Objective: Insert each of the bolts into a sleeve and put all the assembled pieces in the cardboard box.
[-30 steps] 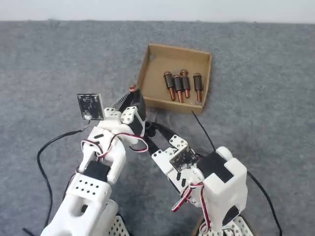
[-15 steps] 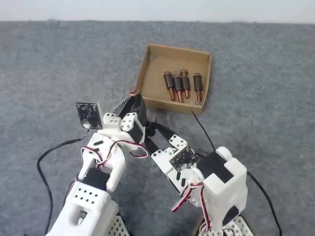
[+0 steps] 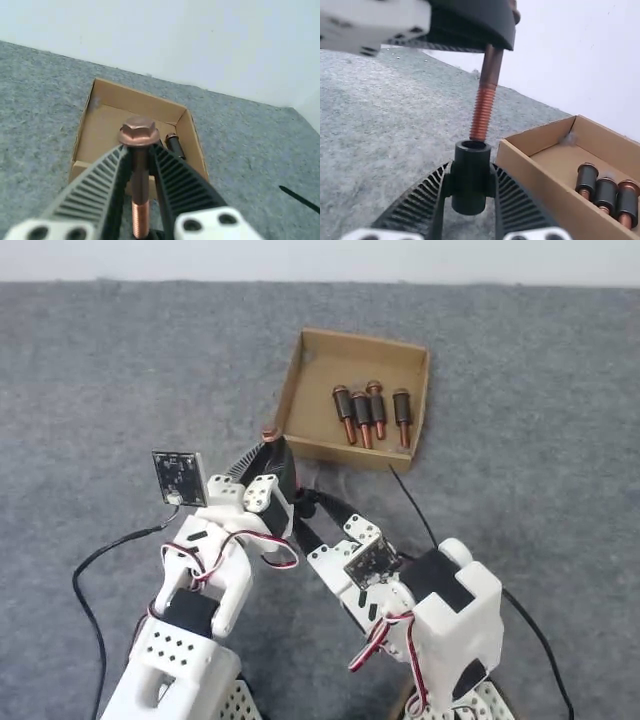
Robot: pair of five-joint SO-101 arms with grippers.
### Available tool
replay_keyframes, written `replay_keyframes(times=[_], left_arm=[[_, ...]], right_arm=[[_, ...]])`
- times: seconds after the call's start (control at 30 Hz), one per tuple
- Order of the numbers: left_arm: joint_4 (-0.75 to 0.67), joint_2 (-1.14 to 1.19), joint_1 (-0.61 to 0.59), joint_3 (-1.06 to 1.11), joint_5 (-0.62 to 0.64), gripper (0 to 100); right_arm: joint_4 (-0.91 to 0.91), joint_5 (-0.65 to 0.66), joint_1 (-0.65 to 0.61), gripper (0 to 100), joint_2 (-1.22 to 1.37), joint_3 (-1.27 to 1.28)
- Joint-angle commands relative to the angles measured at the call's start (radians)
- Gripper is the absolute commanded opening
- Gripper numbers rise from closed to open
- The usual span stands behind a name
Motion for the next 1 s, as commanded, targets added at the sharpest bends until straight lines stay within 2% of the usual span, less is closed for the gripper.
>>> replay_keyframes(times=[0.0,0.1,0.97], left_arm=[[0.003,-0.041,0.034,-0.001,-0.021,1],[0.003,-0.041,0.049,0.002,-0.058,1],[-0.002,-0.043,0.069,0.110,-0.110,1]], right_arm=[[0.001,-0.012,-0.005,0.7,-0.059,-0.008],[0.001,-0.014,-0.008,0.7,-0.059,0.003],[0.002,-0.011,0.030,0.7,-0.061,0.000]])
